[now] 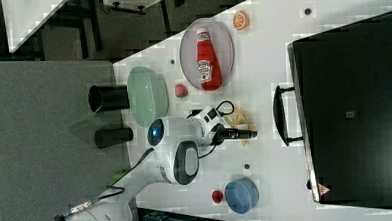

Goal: Pick Banana and place it in mug.

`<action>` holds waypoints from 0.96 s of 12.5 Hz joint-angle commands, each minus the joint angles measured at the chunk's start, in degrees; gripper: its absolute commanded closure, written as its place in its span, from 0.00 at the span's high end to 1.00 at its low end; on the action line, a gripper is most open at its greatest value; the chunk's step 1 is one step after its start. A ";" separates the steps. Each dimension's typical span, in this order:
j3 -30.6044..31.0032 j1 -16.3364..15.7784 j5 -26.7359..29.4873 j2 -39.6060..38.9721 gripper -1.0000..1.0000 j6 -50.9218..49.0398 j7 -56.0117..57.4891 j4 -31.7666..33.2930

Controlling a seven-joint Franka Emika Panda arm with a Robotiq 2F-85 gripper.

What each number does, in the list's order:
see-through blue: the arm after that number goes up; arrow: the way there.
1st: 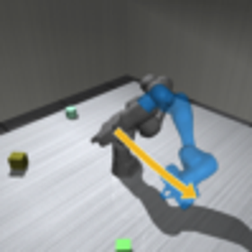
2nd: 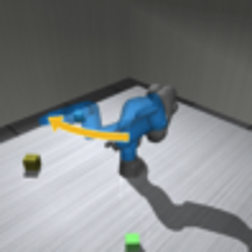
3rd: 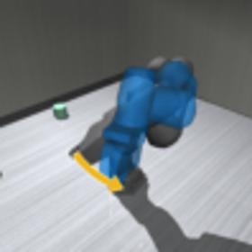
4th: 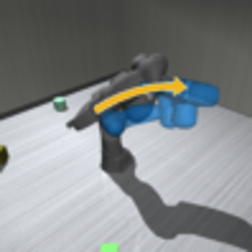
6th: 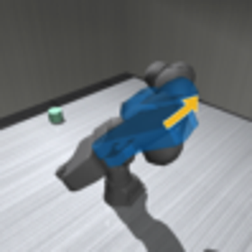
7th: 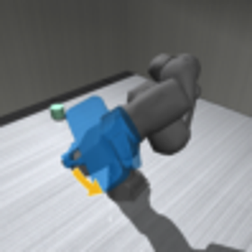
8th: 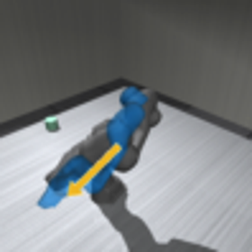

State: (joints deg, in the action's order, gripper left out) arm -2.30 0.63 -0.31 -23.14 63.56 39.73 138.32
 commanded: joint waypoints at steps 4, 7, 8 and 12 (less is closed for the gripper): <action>0.19 0.32 -0.11 3.82 0.30 0.73 3.12 -0.44; 0.40 0.29 -0.08 10.07 0.30 0.19 2.99 -0.56; 0.71 0.14 -0.08 13.19 0.30 -0.97 2.83 -0.65; 3.49 -0.60 -0.07 25.21 0.30 -18.01 -3.75 -2.47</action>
State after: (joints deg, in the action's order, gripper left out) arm 0.74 0.09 -1.03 0.46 47.62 39.11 136.75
